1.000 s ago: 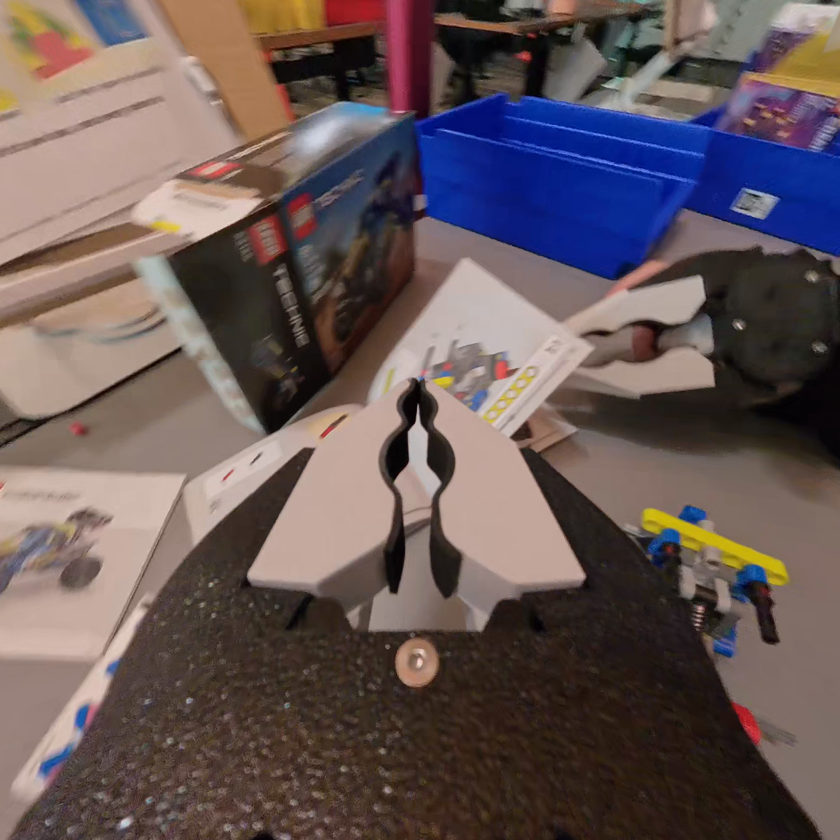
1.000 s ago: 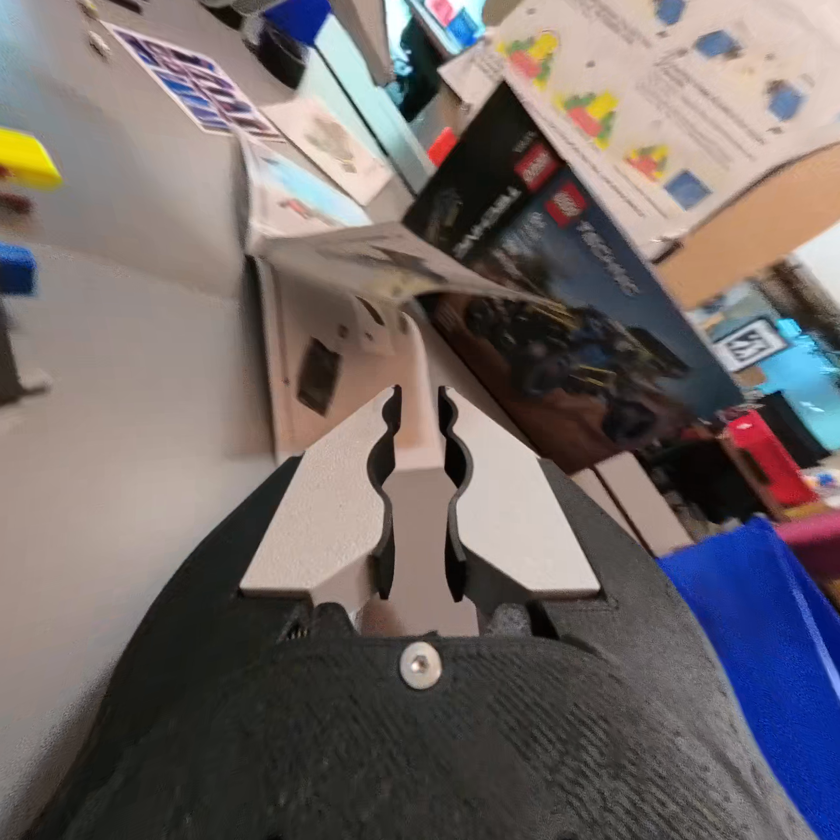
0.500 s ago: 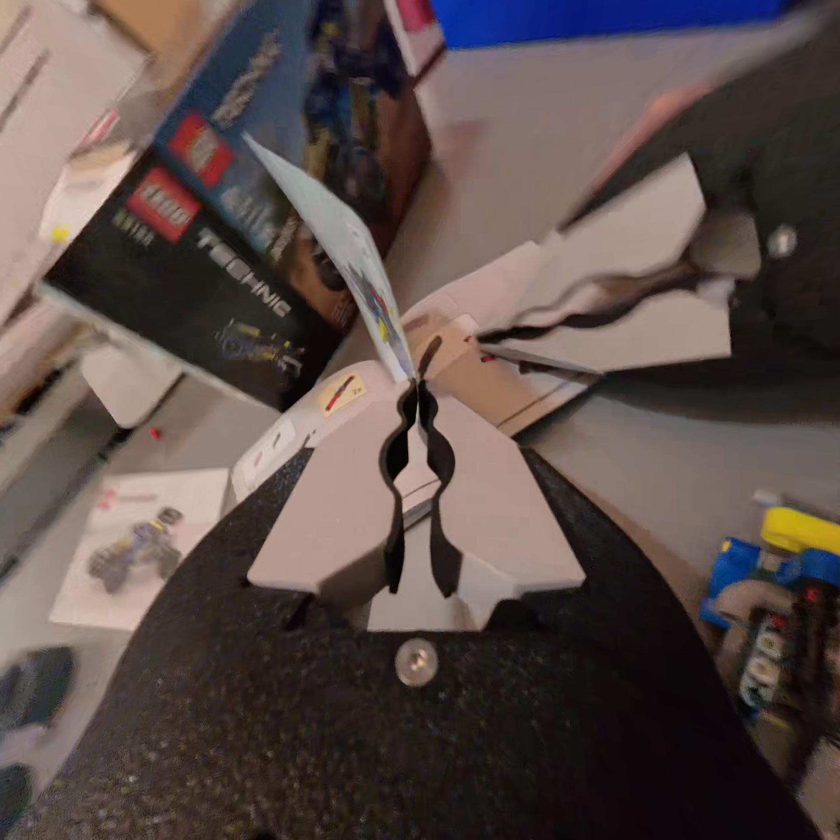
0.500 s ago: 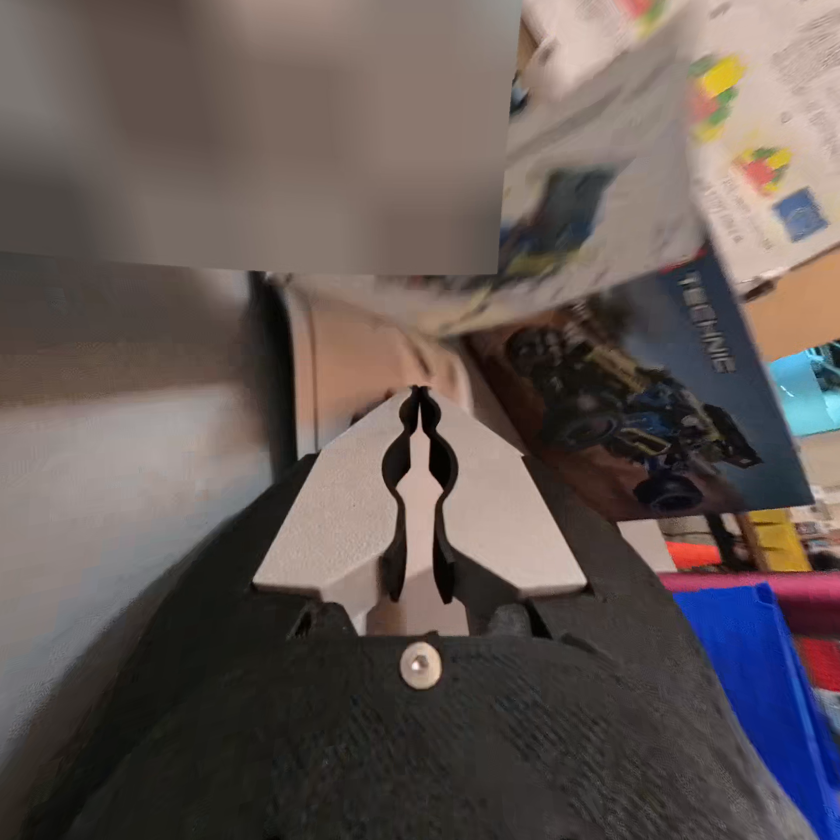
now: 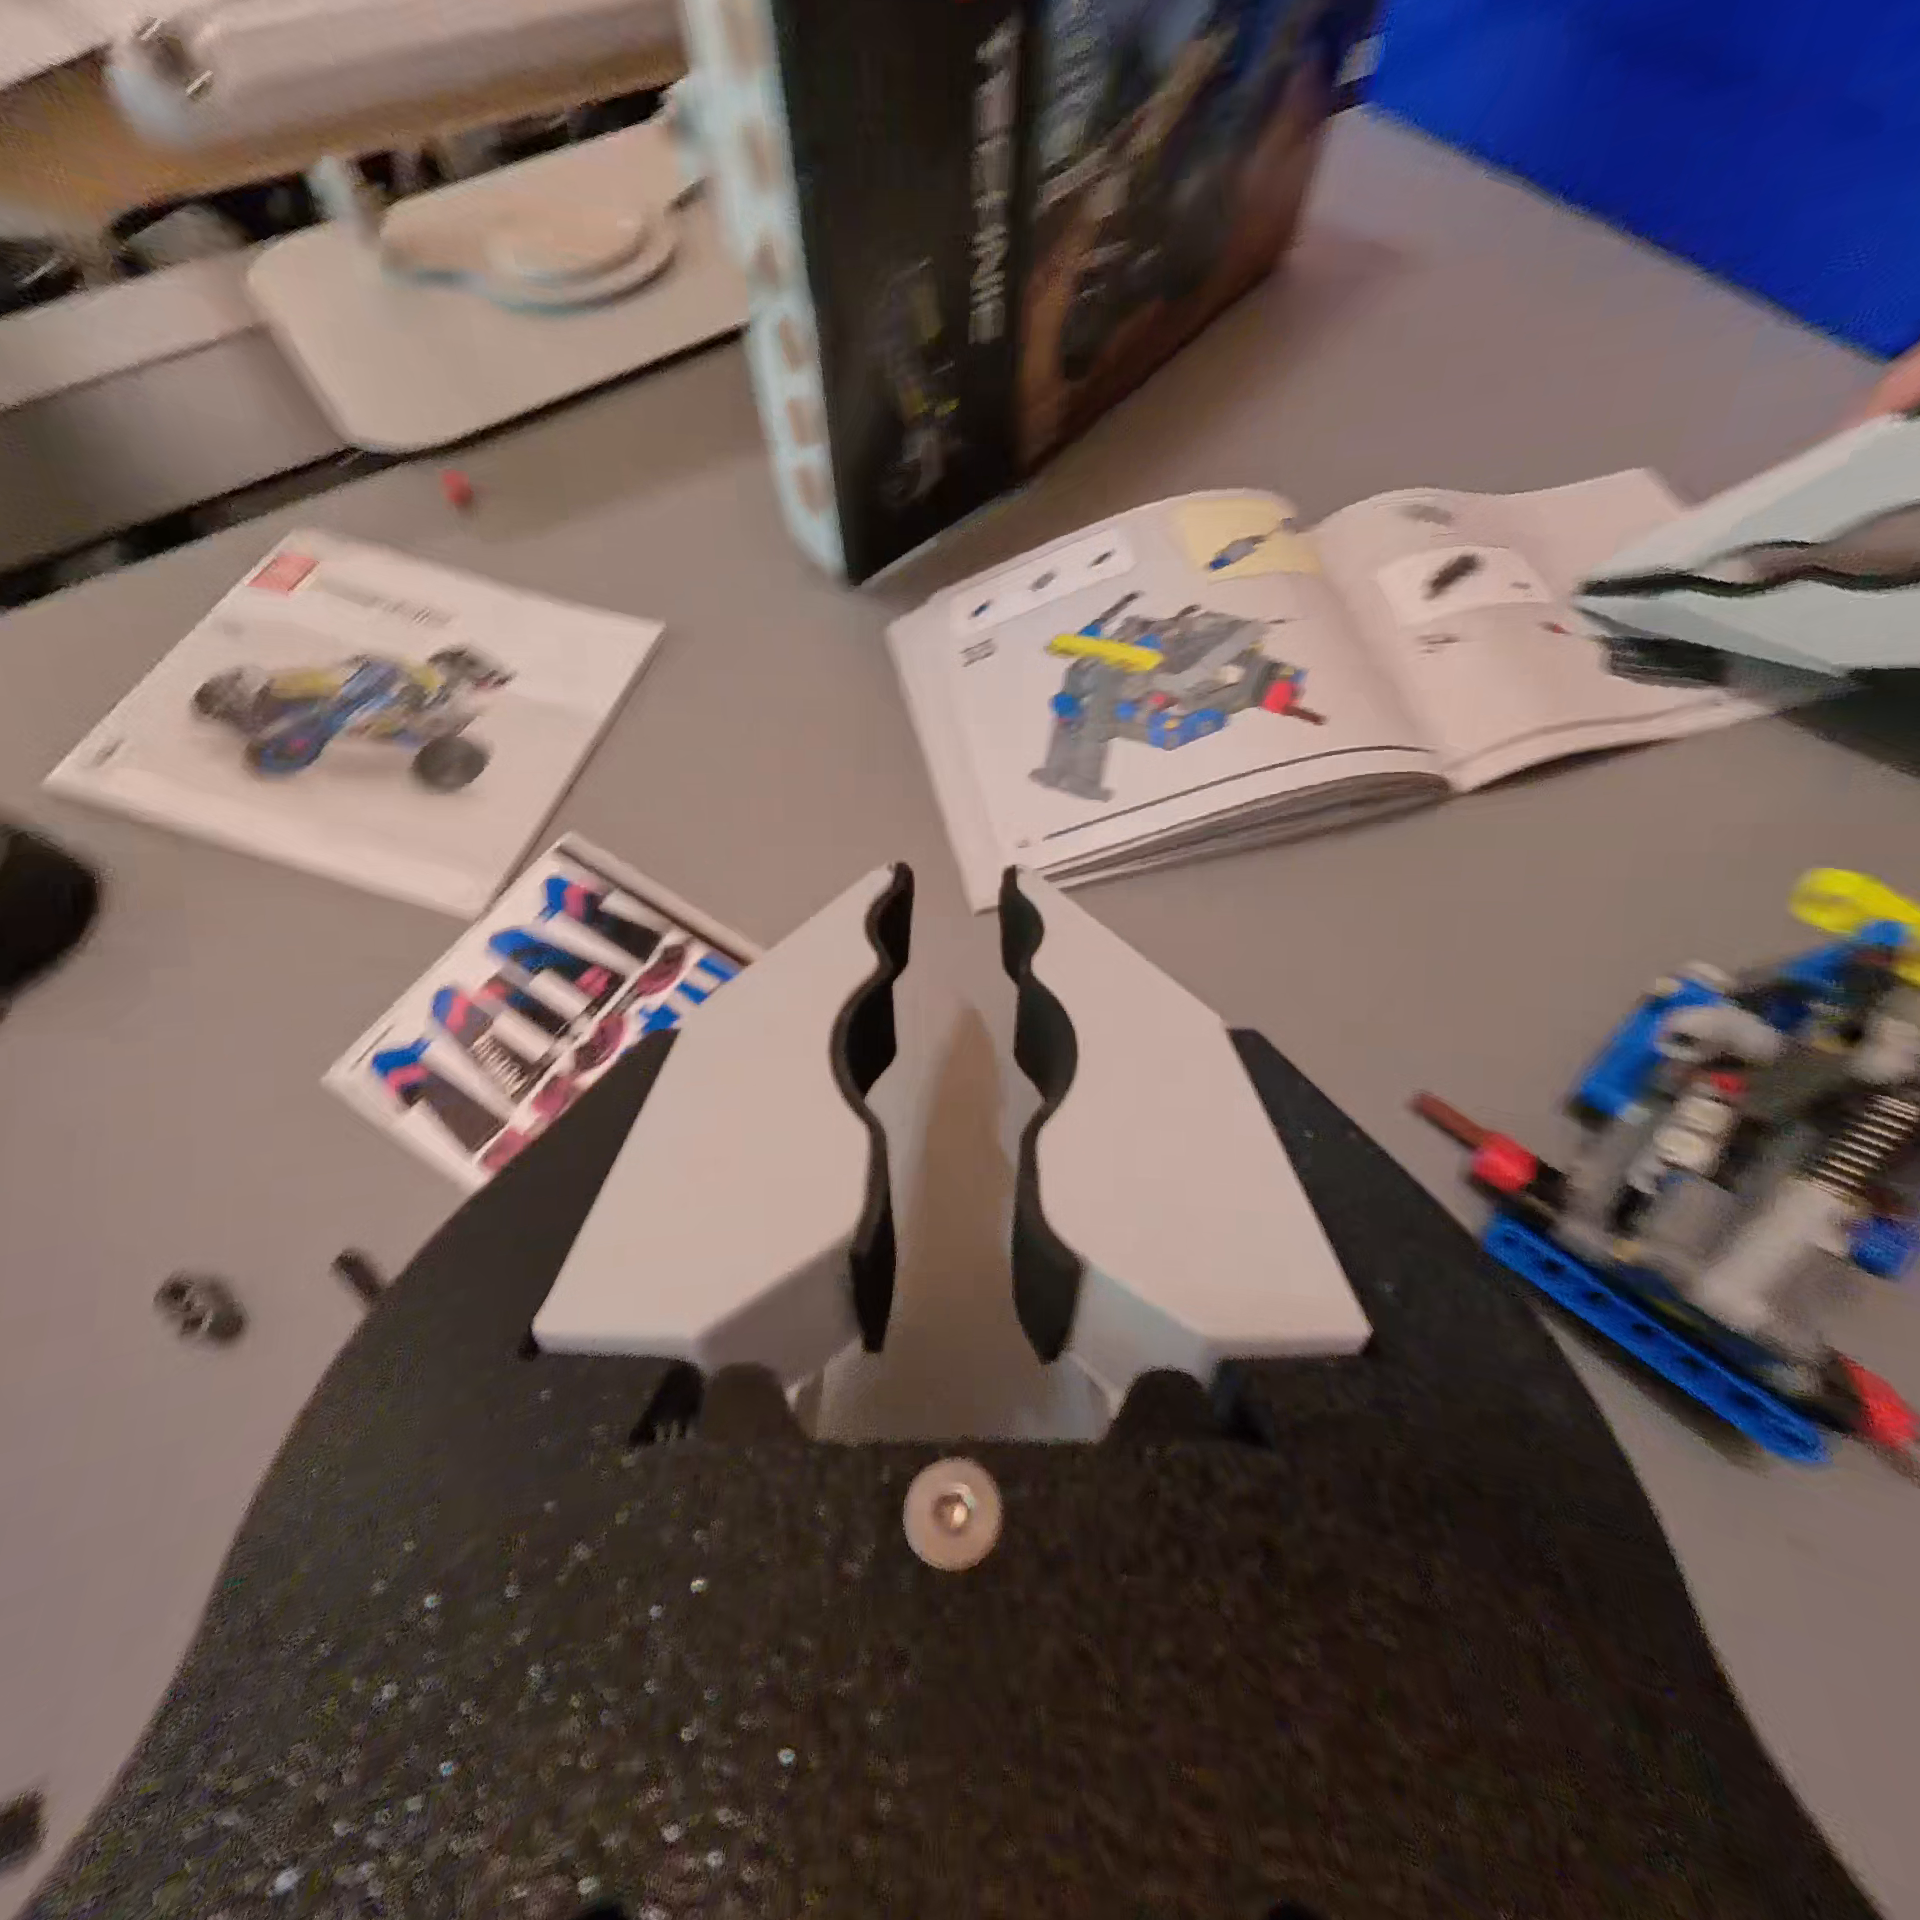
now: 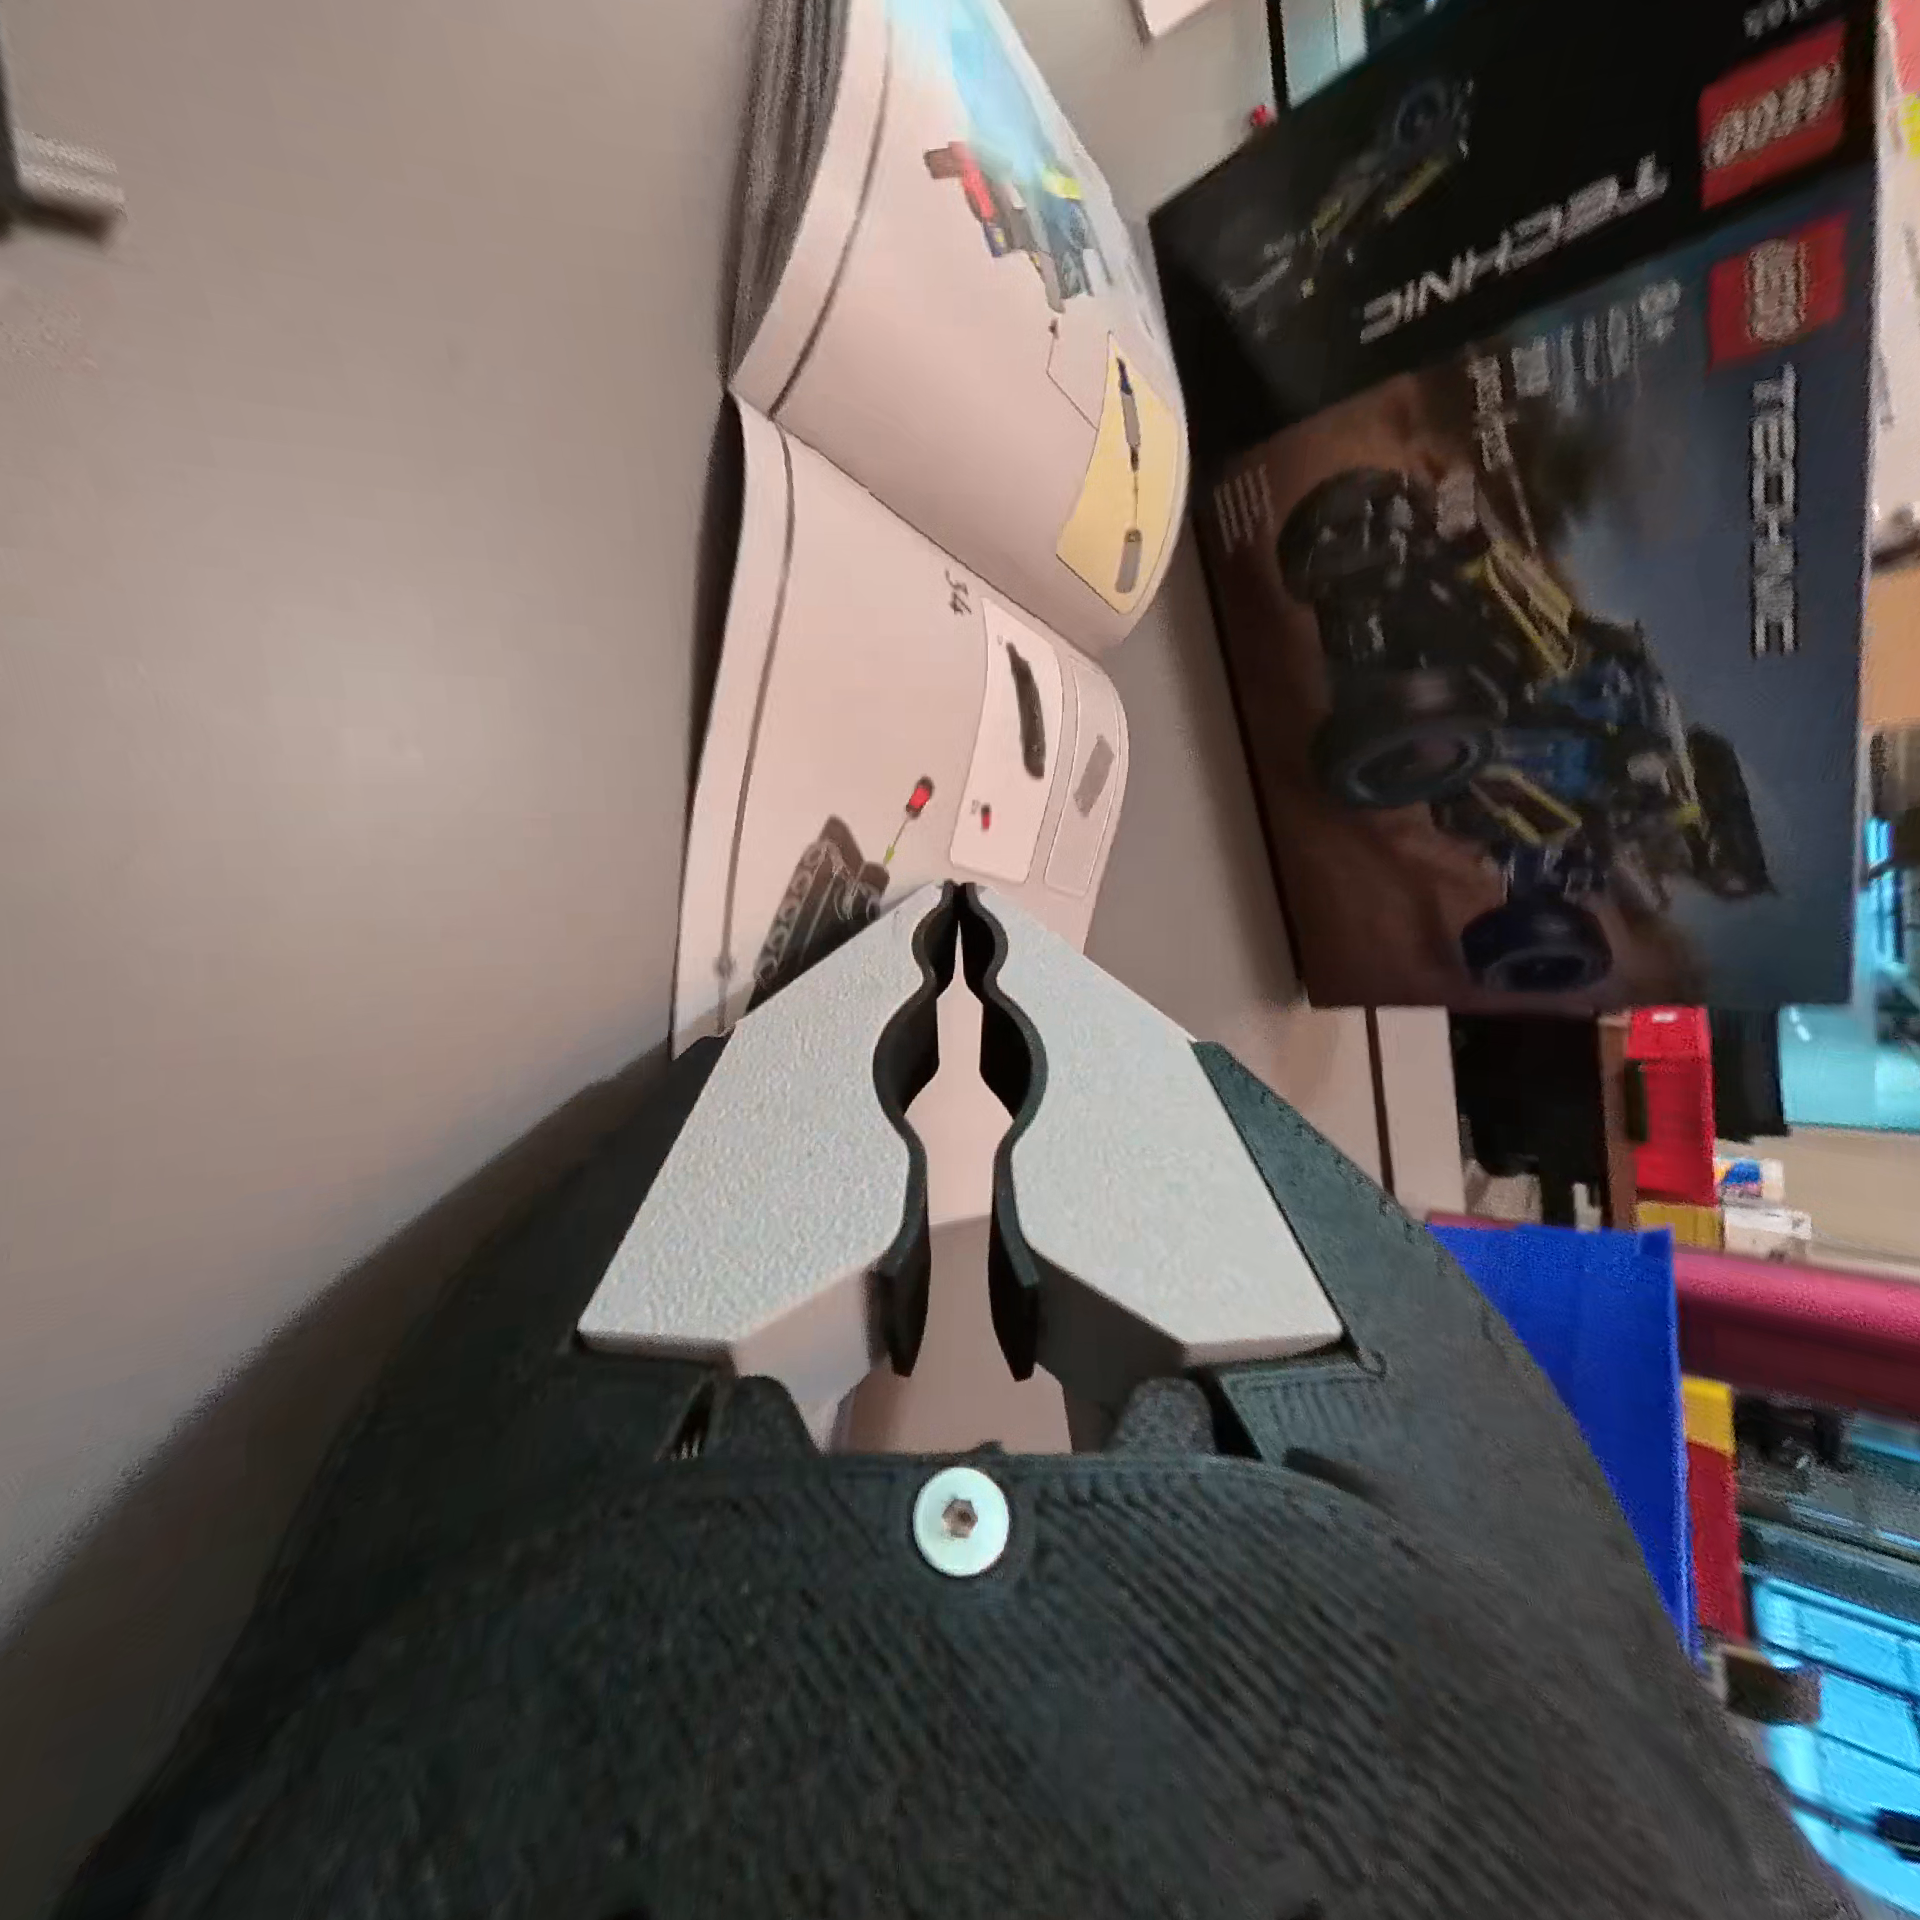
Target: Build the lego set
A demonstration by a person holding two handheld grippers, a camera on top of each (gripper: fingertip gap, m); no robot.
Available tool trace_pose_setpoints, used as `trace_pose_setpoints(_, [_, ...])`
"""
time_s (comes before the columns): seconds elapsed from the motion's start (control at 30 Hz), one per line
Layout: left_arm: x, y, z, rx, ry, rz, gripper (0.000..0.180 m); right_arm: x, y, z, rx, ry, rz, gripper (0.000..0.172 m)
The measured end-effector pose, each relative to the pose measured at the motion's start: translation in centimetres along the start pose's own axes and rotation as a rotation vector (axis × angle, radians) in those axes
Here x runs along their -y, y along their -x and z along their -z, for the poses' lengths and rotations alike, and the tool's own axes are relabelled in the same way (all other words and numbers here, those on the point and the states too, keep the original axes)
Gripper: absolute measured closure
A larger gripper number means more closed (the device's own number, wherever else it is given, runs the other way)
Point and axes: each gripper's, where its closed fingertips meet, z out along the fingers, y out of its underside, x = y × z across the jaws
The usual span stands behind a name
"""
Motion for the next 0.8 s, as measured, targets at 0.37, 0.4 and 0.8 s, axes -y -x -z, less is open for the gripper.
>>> trace_pose_setpoints(0.37, [-5.0, -11.0, 6.0, -0.745, 0.076, -0.306, 0.115, 11.1, 5.0, 8.0, 0.542, -0.522, -0.486, 0.101])
trace_pose_setpoints(0.4, [-5.7, -11.4, 5.8, -0.742, 0.098, -0.298, 0.111, 11.7, 5.9, 7.3, 0.576, -0.508, -0.465, 0.1])
trace_pose_setpoints(0.8, [-6.5, -11.2, 2.5, -0.579, 0.132, -0.462, 0.119, 12.2, 7.4, 4.8, 0.502, -0.371, -0.437, 0.127])
